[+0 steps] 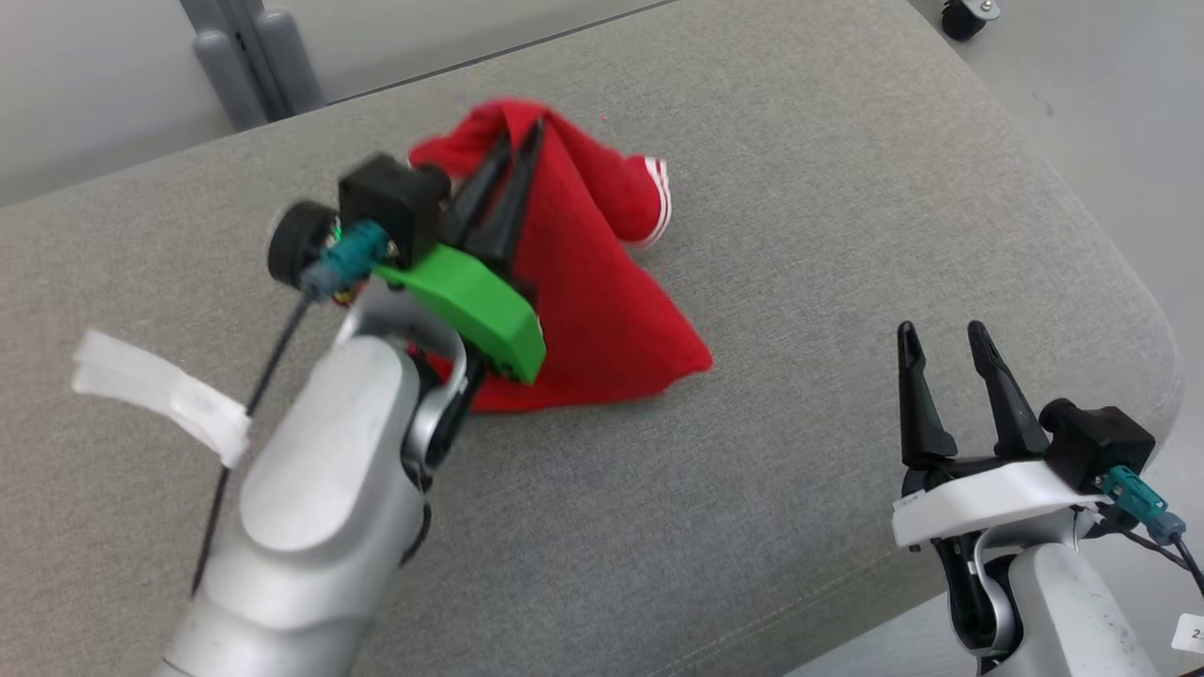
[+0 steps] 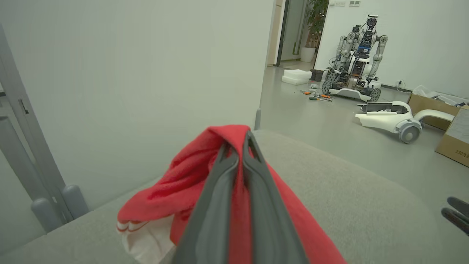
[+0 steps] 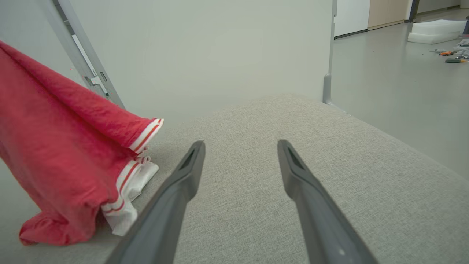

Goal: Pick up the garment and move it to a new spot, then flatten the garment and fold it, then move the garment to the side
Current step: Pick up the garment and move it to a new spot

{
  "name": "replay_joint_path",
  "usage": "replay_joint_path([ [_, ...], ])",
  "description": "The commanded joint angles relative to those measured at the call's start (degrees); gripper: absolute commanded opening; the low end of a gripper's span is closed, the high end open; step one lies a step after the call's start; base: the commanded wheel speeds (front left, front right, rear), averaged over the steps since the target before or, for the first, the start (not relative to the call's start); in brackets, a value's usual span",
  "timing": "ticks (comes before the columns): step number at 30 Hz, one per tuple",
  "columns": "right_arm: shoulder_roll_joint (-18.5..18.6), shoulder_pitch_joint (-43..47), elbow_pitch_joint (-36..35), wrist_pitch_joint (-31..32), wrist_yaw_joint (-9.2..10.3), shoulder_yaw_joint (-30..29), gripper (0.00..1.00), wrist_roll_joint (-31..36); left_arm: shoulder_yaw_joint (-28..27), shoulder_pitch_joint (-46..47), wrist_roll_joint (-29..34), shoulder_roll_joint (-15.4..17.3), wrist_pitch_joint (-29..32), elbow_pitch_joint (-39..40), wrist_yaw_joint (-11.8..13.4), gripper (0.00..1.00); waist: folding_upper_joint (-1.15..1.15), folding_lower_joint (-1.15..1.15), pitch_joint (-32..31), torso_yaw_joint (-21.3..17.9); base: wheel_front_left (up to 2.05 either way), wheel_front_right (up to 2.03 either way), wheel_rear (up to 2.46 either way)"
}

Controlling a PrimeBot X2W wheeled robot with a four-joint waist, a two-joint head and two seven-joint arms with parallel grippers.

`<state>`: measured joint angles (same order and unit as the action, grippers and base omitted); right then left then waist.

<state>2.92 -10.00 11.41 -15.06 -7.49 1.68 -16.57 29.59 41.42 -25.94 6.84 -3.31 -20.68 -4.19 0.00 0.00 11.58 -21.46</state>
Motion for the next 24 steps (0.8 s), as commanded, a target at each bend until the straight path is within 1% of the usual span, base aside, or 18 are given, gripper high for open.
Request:
replay_joint_path([
  [1, -0.02, 0.03, 0.09, -0.17, 0.0, 0.33, 1.0, -0.29, 0.39, -2.38, -0.35, -0.44, -1.25, -1.38, 0.38, 0.0, 0.0, 0.0, 0.27, 0.28, 0.0, 0.0, 0.0],
  [5, -0.03, -0.71, 0.09, -0.17, 0.0, 0.65, 1.0, -0.45, 2.53, -7.33, -0.95, -1.84, -3.98, -6.33, 0.64, 0.0, 0.0, 0.0, 0.4, 0.85, 0.0, 0.0, 0.0],
  [8, 0.0, -0.72, 0.22, -0.17, 0.0, 0.85, 1.0, -0.22, 3.73, -9.25, -1.11, -2.61, -5.99, -9.08, 0.53, 0.0, 0.0, 0.0, 0.13, 1.54, 0.0, 0.0, 0.0],
  [9, 0.01, -0.63, 0.27, -0.17, 0.0, 0.77, 1.0, -0.11, 4.29, -9.56, -1.2, -2.92, -6.78, -9.83, 0.41, 0.28, 0.0, 0.0, -0.04, 1.88, 0.0, 0.0, 0.0],
  [10, 0.0, -0.49, 0.31, -0.18, 0.0, 0.73, 1.0, -0.04, 4.66, -9.75, -1.5, -3.12, -7.21, -10.31, 0.24, 1.0, 0.0, 0.0, -0.25, 2.22, 0.0, 0.0, 0.0],
  [14, 0.02, 0.46, 0.38, -0.17, 0.0, 0.54, 1.0, 0.3, 5.19, -8.03, -1.48, -3.41, -9.75, -10.04, 0.14, 1.0, 0.0, 0.0, -1.47, 4.08, 0.0, 0.0, 0.0],
  [18, 0.01, 1.42, 0.21, -0.17, 0.0, 0.34, 1.0, 0.74, 4.33, -6.97, -0.63, -3.36, -10.97, -7.57, 1.44, 1.0, 0.0, 0.0, -2.8, 6.58, 0.0, 0.0, 0.0],
  [21, 0.01, 1.69, -0.13, -0.18, 0.0, 0.32, 1.0, 1.02, 2.95, -6.63, -0.04, -1.77, -11.44, -5.45, 2.42, 1.0, 0.0, 0.0, -3.5, 8.56, 0.0, 0.0, 0.0],
  [24, 0.0, 1.78, -0.38, -0.17, 0.0, 0.8, 1.0, 1.59, 0.93, -7.92, -0.74, -0.11, -11.62, -2.82, 3.32, 1.0, 0.0, 0.0, -4.11, 10.54, 0.0, 0.0, 0.0],
])
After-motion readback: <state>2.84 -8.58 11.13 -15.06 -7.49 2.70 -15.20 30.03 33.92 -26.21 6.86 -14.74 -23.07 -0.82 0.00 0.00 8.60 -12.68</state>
